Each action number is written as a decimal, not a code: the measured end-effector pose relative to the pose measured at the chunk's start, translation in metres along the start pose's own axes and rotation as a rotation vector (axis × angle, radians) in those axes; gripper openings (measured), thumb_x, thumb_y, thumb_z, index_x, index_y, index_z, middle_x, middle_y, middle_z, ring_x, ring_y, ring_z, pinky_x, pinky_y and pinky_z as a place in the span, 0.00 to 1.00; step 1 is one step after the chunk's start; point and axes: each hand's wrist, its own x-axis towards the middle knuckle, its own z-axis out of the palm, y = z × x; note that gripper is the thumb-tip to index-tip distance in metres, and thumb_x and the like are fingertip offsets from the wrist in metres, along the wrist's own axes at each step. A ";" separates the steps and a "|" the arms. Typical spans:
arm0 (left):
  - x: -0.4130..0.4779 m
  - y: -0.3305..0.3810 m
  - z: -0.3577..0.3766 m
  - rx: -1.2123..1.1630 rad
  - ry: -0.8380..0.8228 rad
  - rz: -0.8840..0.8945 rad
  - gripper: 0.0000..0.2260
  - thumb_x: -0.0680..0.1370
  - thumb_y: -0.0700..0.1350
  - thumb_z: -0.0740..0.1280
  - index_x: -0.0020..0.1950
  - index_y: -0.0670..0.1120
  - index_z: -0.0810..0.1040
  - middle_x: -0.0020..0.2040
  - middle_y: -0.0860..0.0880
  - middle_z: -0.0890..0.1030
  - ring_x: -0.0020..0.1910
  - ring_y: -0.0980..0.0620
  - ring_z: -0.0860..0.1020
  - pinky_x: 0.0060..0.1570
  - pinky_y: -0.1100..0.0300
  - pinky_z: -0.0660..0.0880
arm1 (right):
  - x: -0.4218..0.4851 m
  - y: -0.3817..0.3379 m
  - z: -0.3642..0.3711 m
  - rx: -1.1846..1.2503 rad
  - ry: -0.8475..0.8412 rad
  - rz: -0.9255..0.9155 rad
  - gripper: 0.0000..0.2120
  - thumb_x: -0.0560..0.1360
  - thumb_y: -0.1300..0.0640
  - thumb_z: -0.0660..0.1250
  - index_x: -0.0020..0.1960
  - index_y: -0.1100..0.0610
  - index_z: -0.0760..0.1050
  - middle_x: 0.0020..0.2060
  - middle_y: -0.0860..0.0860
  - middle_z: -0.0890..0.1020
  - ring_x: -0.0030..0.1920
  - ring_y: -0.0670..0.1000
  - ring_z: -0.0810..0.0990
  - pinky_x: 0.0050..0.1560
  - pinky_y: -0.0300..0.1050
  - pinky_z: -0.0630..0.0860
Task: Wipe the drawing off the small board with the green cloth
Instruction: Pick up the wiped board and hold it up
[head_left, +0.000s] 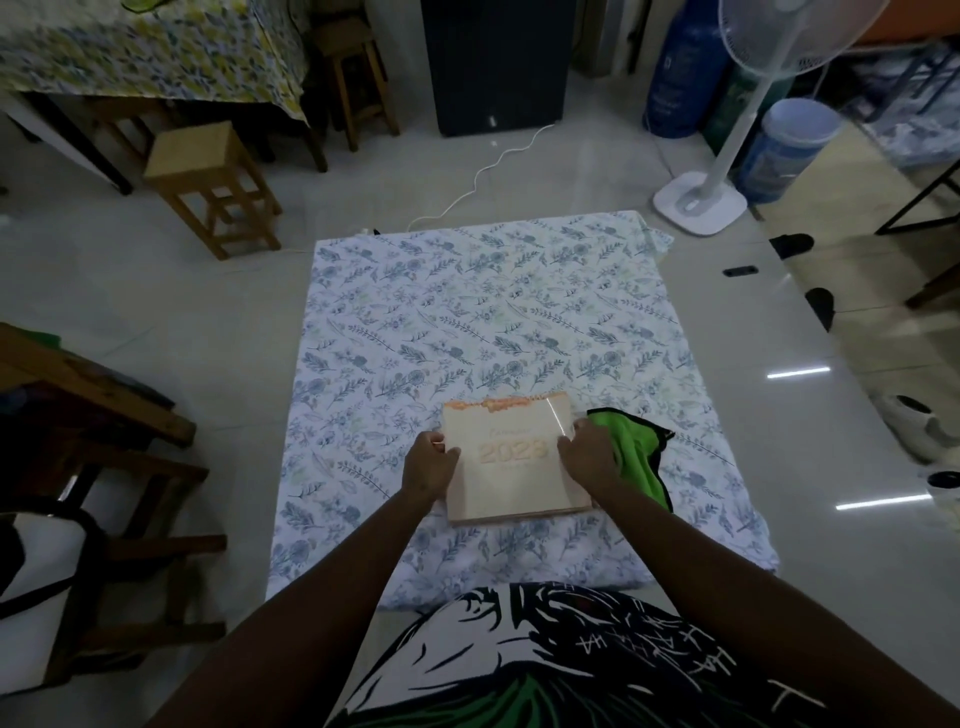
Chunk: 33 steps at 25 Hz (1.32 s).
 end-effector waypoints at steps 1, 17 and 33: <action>0.000 -0.002 -0.001 -0.009 0.017 -0.017 0.20 0.77 0.44 0.69 0.65 0.39 0.72 0.62 0.41 0.80 0.58 0.43 0.79 0.58 0.53 0.75 | 0.004 0.001 -0.001 0.063 -0.020 0.036 0.14 0.77 0.60 0.64 0.57 0.69 0.75 0.54 0.64 0.81 0.55 0.62 0.79 0.53 0.50 0.76; 0.019 0.064 -0.046 -0.130 0.246 0.473 0.22 0.76 0.40 0.71 0.68 0.50 0.70 0.53 0.51 0.82 0.46 0.56 0.81 0.35 0.73 0.75 | 0.022 -0.053 -0.055 0.447 0.234 -0.376 0.15 0.76 0.62 0.68 0.62 0.60 0.74 0.52 0.52 0.77 0.49 0.51 0.77 0.46 0.41 0.75; 0.076 0.086 -0.087 0.062 0.350 0.502 0.26 0.77 0.41 0.70 0.73 0.49 0.66 0.51 0.45 0.86 0.48 0.48 0.84 0.43 0.61 0.77 | 0.065 -0.114 -0.042 0.341 0.247 -0.437 0.14 0.76 0.62 0.69 0.60 0.53 0.74 0.46 0.49 0.82 0.42 0.49 0.82 0.34 0.35 0.75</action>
